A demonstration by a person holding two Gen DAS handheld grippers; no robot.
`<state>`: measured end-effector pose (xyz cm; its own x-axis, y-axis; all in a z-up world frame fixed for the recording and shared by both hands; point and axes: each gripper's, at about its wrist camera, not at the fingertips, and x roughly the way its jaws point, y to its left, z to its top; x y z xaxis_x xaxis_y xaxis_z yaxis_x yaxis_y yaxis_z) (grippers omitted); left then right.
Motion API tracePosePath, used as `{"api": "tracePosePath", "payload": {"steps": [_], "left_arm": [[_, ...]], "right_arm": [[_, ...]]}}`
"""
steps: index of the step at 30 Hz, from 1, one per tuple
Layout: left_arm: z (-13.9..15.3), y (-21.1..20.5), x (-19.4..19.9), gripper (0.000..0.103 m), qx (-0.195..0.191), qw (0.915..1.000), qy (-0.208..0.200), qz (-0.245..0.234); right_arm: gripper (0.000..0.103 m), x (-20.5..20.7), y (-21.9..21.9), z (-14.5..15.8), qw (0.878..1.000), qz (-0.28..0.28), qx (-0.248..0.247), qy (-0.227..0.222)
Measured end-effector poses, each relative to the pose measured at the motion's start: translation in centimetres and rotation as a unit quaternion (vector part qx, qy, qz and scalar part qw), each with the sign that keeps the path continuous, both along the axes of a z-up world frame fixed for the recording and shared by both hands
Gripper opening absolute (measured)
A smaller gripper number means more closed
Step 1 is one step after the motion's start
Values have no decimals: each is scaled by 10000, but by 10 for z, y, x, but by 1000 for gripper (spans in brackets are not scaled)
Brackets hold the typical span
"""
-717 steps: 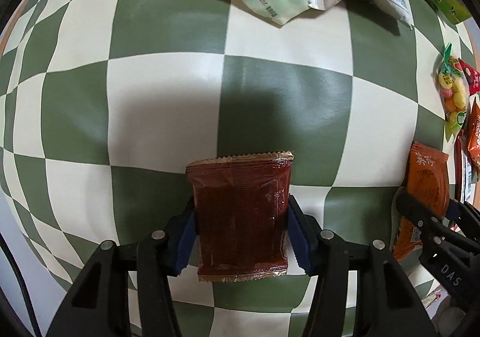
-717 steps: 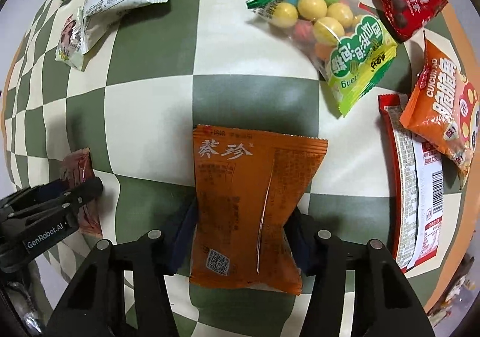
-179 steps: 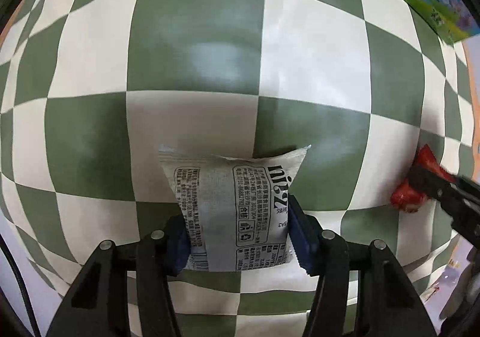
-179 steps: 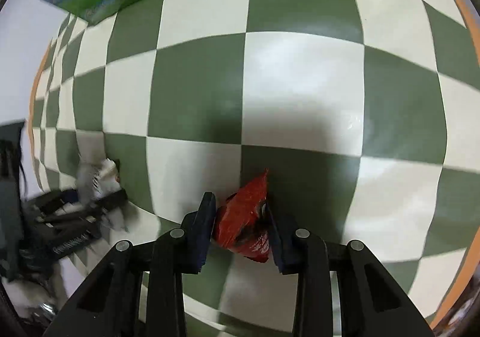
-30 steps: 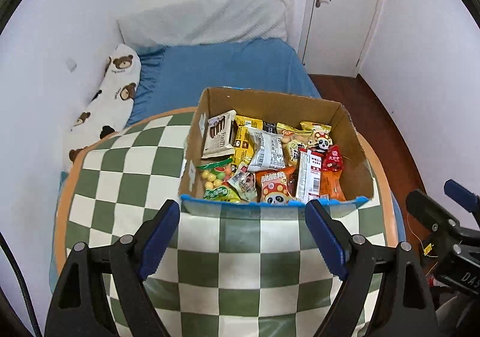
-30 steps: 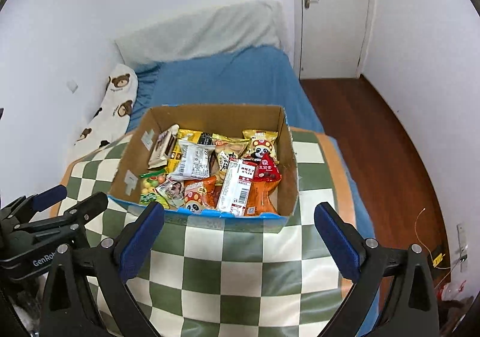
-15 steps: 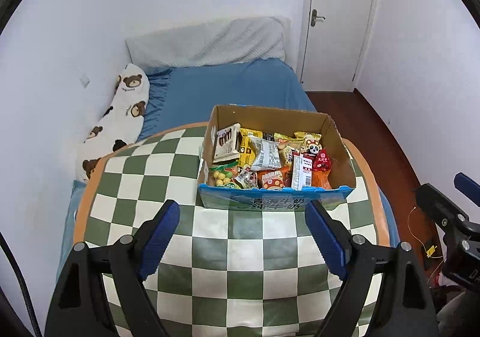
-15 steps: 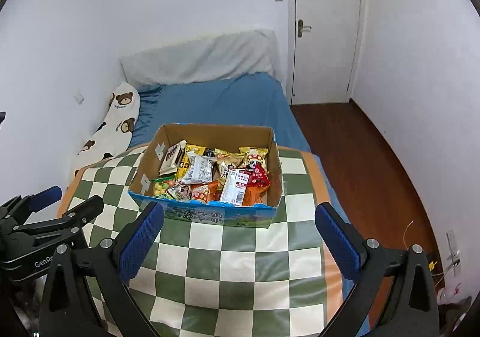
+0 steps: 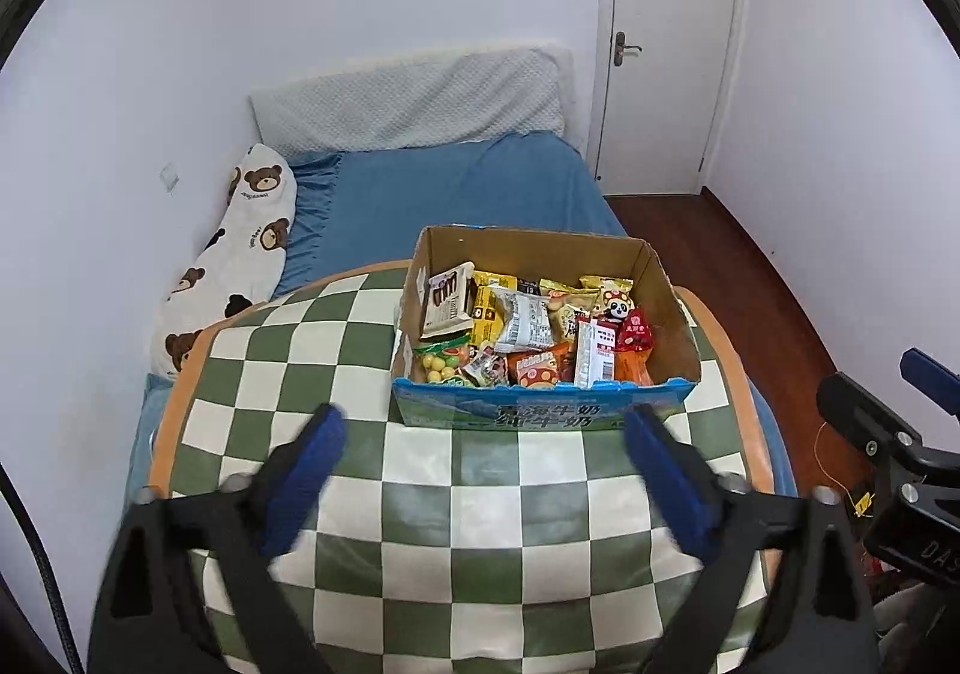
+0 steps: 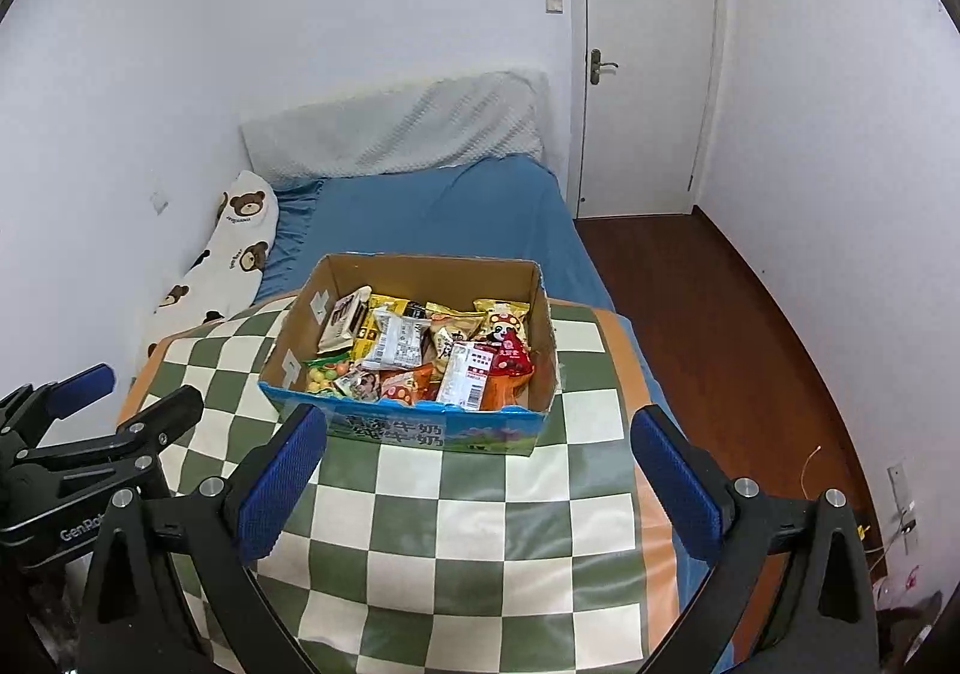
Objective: Organize snacks
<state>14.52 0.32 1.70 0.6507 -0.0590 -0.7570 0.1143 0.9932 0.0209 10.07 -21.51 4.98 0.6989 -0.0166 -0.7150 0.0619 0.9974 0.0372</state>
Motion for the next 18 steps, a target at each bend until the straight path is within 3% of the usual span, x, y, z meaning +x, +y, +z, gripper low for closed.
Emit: {"api": "tracePosePath", "payload": {"steps": [18], "left_arm": [[-46, -13, 75, 102, 318, 9989, 92, 319]], "right_arm": [[103, 77, -23, -62, 9980, -560, -196, 195]]}}
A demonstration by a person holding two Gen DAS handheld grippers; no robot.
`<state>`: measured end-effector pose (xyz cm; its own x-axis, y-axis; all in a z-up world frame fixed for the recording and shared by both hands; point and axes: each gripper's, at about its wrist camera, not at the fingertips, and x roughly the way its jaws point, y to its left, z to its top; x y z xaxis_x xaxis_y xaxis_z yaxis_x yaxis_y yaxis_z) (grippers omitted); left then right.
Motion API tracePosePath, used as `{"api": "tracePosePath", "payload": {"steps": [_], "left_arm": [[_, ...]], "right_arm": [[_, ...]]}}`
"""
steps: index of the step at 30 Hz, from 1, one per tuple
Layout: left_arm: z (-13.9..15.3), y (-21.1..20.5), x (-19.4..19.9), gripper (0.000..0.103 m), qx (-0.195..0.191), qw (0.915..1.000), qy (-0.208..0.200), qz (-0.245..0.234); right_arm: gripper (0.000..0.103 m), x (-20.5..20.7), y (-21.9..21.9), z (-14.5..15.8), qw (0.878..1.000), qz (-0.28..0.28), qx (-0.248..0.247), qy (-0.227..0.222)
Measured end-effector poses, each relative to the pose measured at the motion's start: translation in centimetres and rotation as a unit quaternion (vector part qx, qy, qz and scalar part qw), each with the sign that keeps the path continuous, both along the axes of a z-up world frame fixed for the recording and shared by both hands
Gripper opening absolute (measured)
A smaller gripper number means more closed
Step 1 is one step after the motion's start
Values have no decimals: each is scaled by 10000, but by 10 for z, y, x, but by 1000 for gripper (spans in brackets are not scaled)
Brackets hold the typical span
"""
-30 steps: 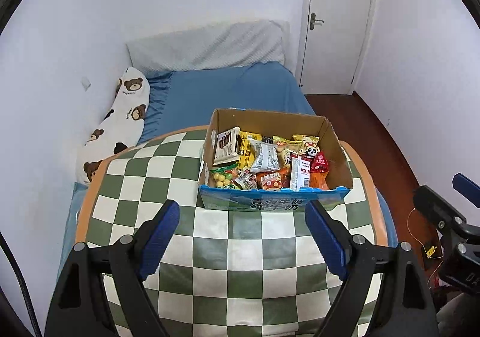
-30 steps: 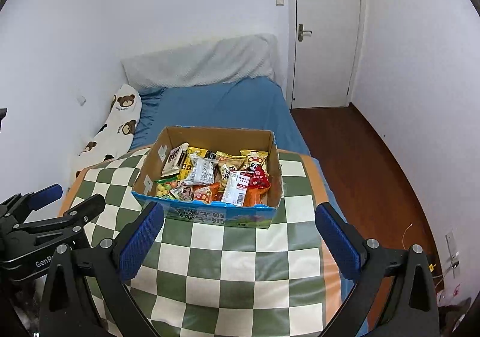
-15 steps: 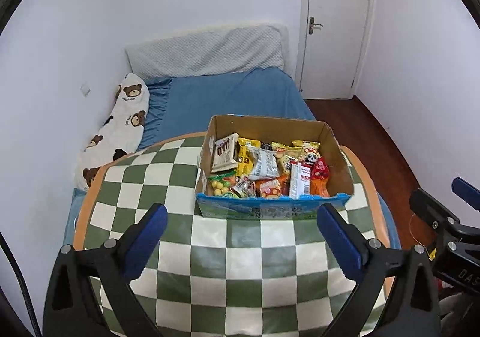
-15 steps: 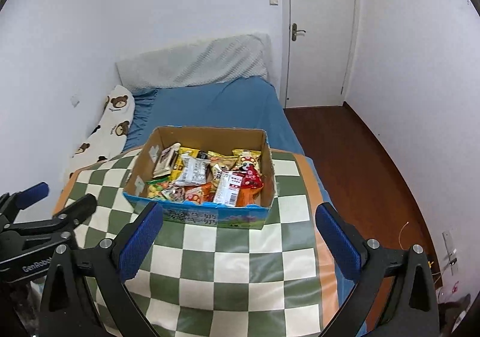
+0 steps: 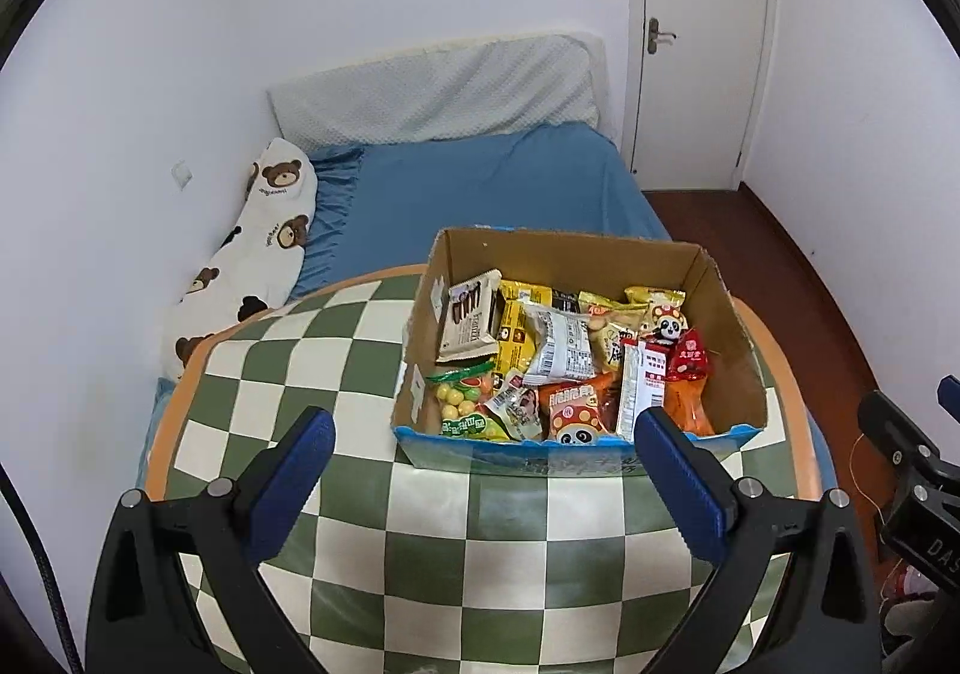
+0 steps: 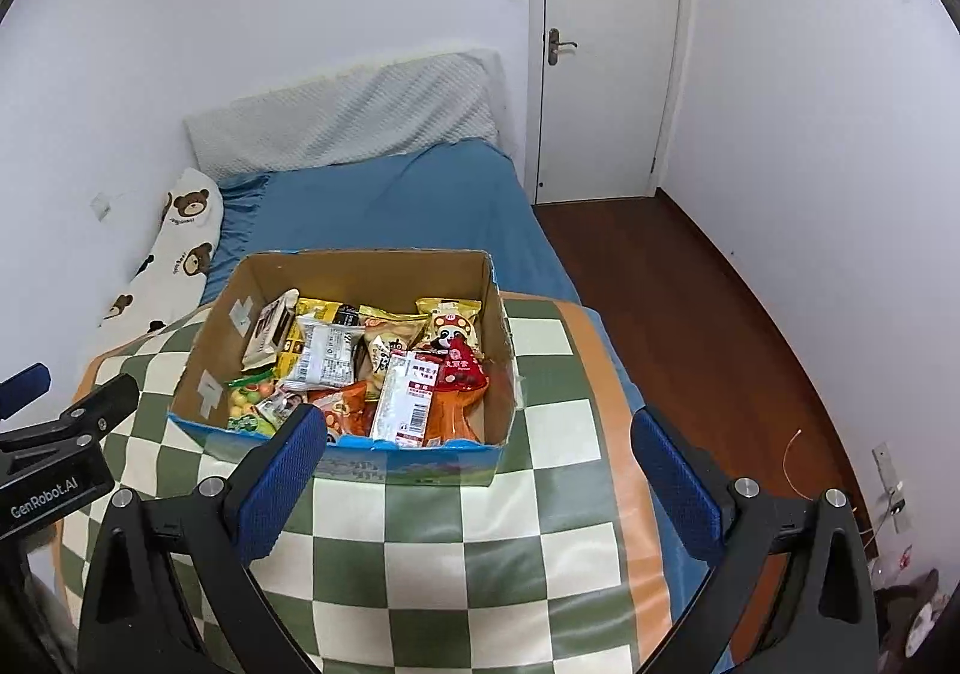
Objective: Organize snacks
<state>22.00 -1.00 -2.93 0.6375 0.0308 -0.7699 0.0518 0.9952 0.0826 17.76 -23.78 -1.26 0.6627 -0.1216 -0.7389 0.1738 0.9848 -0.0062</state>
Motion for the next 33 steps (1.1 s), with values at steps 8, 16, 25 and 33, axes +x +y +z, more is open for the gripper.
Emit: {"api": "tracePosePath", "payload": {"steps": [8, 16, 25, 33], "left_arm": [[-23, -10, 16, 102, 112, 9997, 199, -36], [-26, -15, 19, 102, 130, 9995, 250, -106], [-21, -15, 19, 102, 93, 9997, 183, -116], [-19, -13, 18, 102, 89, 9997, 196, -97]], "right_arm": [[103, 19, 2, -19, 9999, -18, -25, 153], [103, 25, -1, -27, 9997, 11, 40, 235], [103, 23, -3, -30, 9996, 1, 71, 273], [103, 19, -4, -28, 9995, 11, 160, 274]]}}
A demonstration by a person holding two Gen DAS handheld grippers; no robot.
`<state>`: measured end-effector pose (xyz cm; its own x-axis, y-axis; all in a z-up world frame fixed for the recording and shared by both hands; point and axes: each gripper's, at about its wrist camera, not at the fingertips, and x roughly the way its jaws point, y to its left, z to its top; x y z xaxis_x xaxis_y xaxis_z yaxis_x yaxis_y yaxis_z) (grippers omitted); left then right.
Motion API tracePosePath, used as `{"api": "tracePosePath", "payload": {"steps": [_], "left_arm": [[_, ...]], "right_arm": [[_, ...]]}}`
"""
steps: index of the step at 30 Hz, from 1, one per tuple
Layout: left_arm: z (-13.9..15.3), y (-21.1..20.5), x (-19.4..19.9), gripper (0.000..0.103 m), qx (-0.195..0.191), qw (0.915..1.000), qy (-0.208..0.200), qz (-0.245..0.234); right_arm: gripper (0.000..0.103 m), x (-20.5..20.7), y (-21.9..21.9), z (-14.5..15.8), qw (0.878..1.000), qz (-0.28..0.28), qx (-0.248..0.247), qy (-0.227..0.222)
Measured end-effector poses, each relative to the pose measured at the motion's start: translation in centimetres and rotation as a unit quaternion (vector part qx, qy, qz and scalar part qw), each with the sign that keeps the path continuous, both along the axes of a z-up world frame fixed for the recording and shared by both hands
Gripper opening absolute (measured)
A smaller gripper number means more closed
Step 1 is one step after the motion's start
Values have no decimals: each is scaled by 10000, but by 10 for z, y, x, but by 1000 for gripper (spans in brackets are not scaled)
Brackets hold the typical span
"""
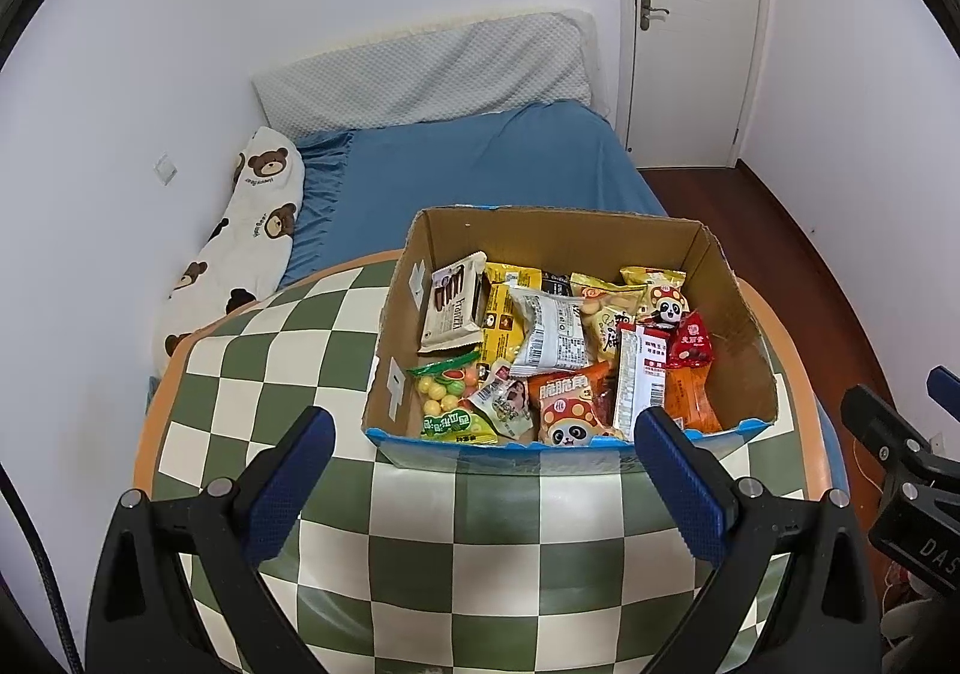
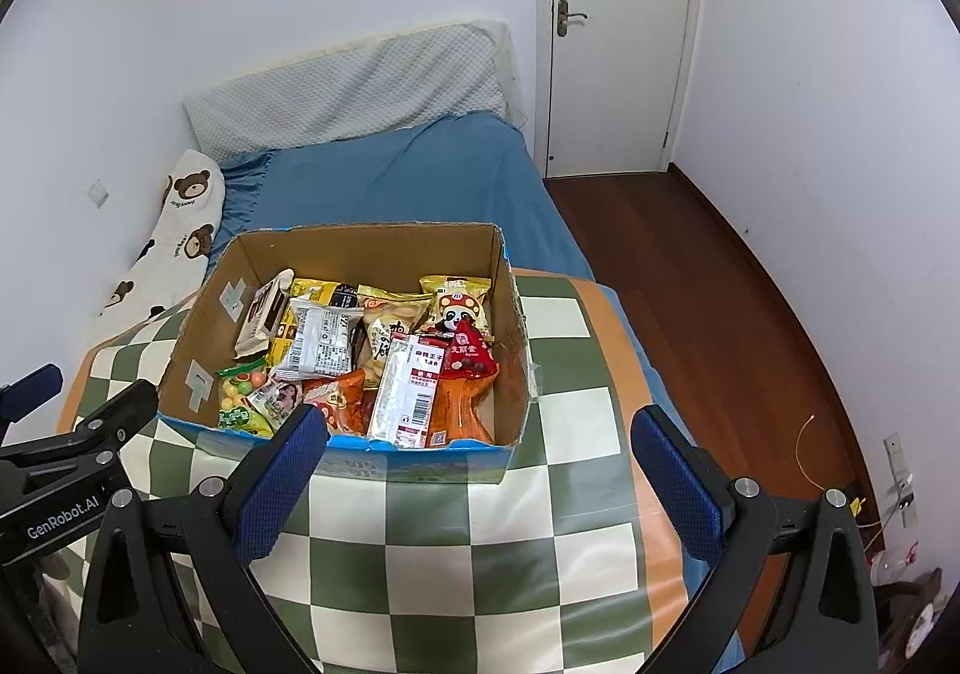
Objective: Organize snacks
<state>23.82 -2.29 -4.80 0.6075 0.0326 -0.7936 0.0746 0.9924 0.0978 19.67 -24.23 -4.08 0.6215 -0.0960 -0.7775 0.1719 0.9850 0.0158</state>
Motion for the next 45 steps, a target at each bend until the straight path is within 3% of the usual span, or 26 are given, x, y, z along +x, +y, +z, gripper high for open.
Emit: {"api": "tracePosePath", "payload": {"steps": [45], "left_arm": [[2, -2, -8, 102, 61, 10000, -24, 44]], "right_arm": [[103, 0, 2, 3, 9998, 199, 53, 29]]}}
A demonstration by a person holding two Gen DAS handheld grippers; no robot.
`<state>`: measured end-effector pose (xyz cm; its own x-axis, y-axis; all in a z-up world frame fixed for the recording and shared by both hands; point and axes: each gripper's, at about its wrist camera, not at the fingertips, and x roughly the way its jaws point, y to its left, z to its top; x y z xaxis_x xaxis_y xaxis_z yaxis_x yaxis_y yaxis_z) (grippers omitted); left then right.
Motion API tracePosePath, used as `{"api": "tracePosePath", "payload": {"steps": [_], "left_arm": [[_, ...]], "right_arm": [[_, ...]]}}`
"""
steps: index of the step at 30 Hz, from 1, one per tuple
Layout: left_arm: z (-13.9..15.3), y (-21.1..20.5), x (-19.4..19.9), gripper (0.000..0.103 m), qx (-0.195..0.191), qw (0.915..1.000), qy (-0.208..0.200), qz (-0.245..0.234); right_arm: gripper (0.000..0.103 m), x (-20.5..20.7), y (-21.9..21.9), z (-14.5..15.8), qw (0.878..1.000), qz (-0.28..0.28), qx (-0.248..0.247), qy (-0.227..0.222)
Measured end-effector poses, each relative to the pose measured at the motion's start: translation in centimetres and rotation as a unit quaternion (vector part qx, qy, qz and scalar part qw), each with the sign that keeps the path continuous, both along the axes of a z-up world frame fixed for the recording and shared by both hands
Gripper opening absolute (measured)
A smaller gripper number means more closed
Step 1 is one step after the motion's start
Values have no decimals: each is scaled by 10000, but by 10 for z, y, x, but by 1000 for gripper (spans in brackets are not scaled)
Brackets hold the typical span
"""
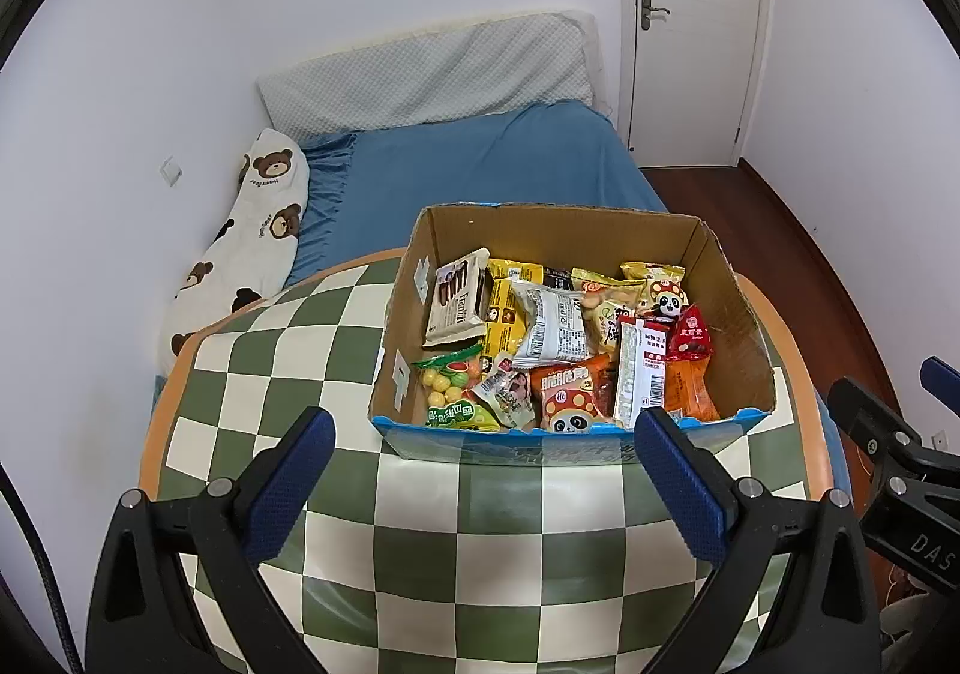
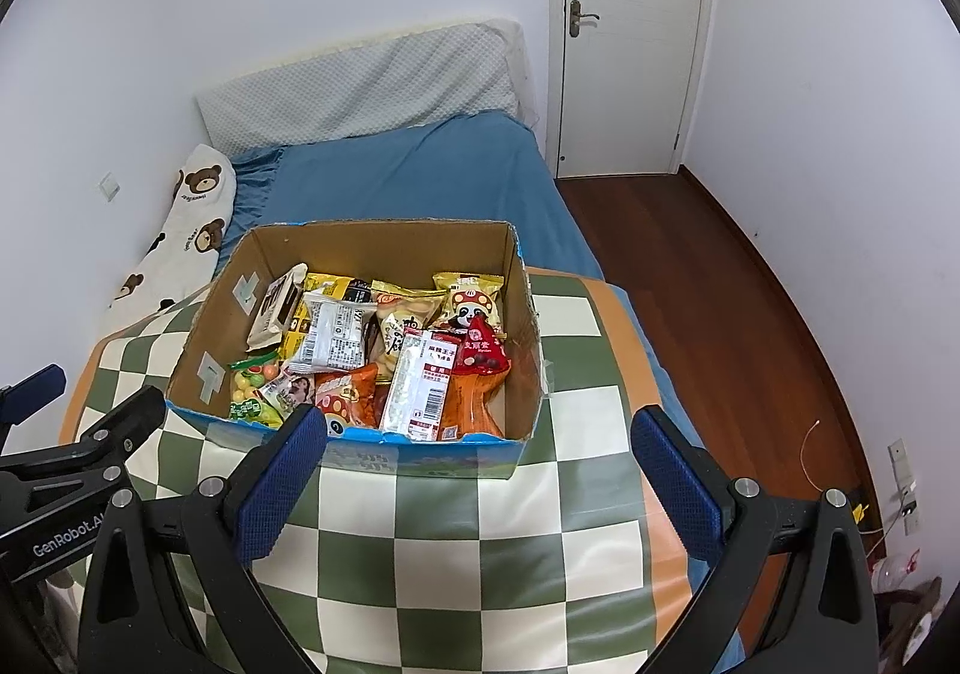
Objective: Organize snacks
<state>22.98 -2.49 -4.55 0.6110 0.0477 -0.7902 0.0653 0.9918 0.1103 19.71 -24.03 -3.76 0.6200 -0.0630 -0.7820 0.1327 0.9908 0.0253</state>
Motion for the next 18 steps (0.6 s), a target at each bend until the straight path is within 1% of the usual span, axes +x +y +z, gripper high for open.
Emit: {"api": "tracePosePath", "payload": {"steps": [18], "left_arm": [[1, -1, -1, 102, 10, 10000, -19, 17]], "right_arm": [[103, -1, 0, 1, 10000, -12, 10, -3]]}}
